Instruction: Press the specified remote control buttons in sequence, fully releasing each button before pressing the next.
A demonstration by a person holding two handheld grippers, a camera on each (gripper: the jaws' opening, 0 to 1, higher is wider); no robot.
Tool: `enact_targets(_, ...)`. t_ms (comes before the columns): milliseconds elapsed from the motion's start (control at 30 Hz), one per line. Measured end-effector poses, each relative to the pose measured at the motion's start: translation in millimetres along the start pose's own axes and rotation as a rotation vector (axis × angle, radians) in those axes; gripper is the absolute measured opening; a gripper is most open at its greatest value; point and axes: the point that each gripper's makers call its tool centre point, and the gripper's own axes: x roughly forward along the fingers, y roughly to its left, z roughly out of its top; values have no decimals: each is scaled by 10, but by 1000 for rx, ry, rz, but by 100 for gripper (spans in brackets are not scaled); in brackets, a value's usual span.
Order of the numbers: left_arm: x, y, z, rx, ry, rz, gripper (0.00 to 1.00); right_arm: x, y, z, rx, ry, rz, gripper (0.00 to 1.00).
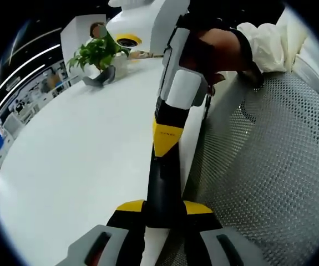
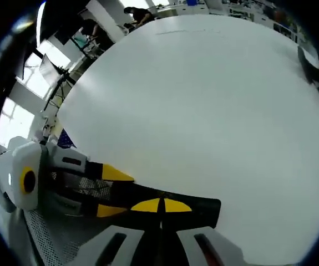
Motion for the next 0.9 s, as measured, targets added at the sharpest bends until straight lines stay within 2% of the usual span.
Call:
enact_targets(267,0,1,-3,-1,-2,0,24,41,43,-72,-14,39,1,0)
enact_targets(900,1,1,-7,-2,-4,0,24,45,38,-58,-32,20,7,0)
